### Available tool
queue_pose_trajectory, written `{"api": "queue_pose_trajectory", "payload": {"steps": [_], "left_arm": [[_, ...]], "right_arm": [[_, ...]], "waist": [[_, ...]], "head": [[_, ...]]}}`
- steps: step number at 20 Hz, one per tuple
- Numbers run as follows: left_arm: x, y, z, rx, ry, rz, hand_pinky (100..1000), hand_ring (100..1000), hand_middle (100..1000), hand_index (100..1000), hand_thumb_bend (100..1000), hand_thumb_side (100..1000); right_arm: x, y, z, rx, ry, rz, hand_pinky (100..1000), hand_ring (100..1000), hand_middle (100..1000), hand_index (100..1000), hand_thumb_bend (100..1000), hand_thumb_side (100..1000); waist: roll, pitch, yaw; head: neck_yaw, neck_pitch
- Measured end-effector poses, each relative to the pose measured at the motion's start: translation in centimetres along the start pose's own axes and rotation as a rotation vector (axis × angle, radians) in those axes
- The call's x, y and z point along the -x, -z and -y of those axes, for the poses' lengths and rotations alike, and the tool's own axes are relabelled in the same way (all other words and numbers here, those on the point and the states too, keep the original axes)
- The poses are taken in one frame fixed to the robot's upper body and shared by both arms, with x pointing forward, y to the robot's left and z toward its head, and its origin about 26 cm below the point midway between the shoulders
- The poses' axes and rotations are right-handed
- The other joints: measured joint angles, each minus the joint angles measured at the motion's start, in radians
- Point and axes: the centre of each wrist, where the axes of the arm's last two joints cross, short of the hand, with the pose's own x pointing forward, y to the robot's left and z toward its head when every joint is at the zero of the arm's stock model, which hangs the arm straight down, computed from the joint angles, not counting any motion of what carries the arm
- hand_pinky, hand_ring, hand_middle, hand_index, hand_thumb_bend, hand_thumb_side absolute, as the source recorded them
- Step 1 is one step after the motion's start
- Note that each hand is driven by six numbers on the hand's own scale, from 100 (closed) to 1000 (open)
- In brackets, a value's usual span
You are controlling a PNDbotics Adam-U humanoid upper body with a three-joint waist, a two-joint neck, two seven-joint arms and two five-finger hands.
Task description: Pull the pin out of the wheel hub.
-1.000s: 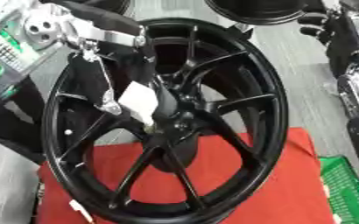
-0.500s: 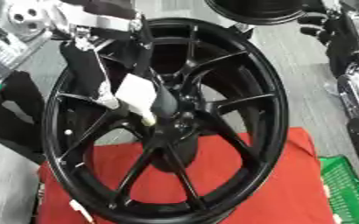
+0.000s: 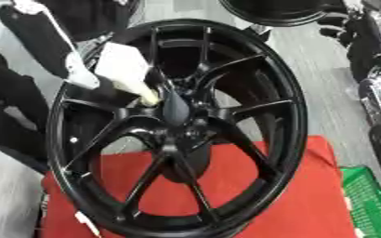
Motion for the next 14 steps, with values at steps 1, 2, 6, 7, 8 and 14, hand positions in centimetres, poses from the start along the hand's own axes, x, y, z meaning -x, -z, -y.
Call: {"api": "queue_pose_trajectory", "payload": {"steps": [1,2,6,7,8,14], "left_arm": [[1.0,-1.0,0.0,-0.032,-0.021,-0.039,558,506,379,385,568,100],[2.0,-2.0,0.1,-0.063,-0.041,-0.077,555,503,378,384,560,100],[5.8,-6.1,1.4,-0.172,-0.124,-0.237,547,497,375,381,544,100],[6.6,-7.1,1.8,-0.196,-0.141,-0.276,545,496,375,380,538,100],[7.3,-8.0,2.1,-0.219,-0.153,-0.311,544,495,374,380,534,100],[10.7,-12.1,4.4,-0.305,-0.222,-0.497,545,496,377,381,464,100]], "right_arm": [[0.0,0.0,0.1,0.005,-0.001,-0.001,798,755,727,741,100,739],[0.1,-0.1,0.2,0.007,-0.002,-0.004,799,755,727,741,100,739],[0.1,-0.1,0.5,0.023,-0.006,-0.002,799,755,727,741,100,739],[0.1,-0.1,0.7,0.028,-0.008,-0.001,799,755,727,741,100,740],[0.2,-0.2,0.8,0.032,-0.010,-0.003,799,755,727,741,100,739],[0.1,-0.2,1.2,0.053,-0.011,0.002,799,755,727,741,100,734]], "waist": [[0.001,0.000,0.005],[0.001,0.000,0.008],[0.001,0.000,0.015],[0.000,0.000,0.017],[-0.001,0.000,0.019],[-0.005,0.004,0.025]], "head": [[-0.004,0.001],[-0.007,0.001],[-0.016,0.011],[-0.016,0.013],[-0.016,0.014],[-0.006,0.015]]}}
